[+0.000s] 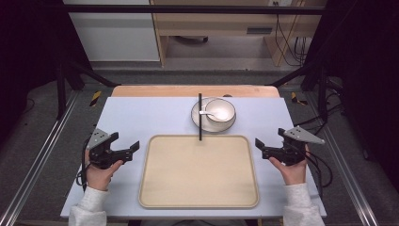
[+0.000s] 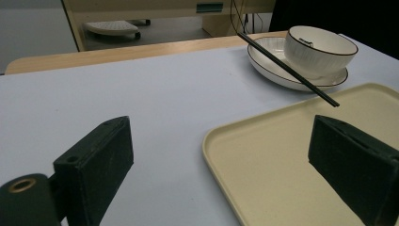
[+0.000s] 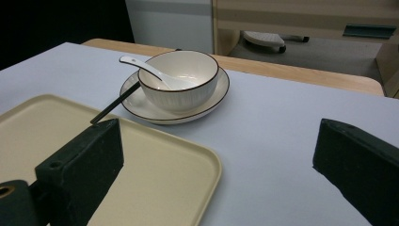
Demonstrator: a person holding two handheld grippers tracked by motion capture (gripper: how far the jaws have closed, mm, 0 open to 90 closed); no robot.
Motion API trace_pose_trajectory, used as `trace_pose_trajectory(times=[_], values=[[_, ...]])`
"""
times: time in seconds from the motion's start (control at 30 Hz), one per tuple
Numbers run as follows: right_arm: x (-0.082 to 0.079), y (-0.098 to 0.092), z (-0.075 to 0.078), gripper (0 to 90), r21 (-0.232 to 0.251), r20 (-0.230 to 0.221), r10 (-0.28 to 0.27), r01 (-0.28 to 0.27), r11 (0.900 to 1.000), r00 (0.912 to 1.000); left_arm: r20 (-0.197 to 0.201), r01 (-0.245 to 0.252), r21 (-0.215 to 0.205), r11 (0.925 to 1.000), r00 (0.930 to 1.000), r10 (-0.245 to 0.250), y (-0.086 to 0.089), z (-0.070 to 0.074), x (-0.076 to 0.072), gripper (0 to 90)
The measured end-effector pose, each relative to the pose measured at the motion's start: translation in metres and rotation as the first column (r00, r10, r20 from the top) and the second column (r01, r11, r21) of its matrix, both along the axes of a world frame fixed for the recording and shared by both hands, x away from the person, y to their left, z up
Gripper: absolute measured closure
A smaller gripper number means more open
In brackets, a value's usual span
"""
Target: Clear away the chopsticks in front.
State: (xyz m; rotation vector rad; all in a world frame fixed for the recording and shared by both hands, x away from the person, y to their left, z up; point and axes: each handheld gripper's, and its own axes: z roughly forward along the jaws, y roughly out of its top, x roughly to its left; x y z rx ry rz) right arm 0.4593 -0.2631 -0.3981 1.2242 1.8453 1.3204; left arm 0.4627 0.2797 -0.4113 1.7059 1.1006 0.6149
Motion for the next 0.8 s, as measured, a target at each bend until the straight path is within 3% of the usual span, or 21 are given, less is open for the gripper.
trace_pose_trajectory(times=[0.27,0.8], values=[[-0.001,-0.003,-0.001,2.6,-0.003,-0.005,-0.005,0.005,1.0,1.0,-0.002,0.001,0.001,1.0,1.0,-0.001,-0.009,0.001,0.004,7.8],[-0.002,-0.003,0.002,2.3,-0.008,0.004,-0.013,0.013,1.0,0.9999,0.016,0.041,0.032,0.9987,0.999,-0.042,-0.043,0.011,0.022,9.2]])
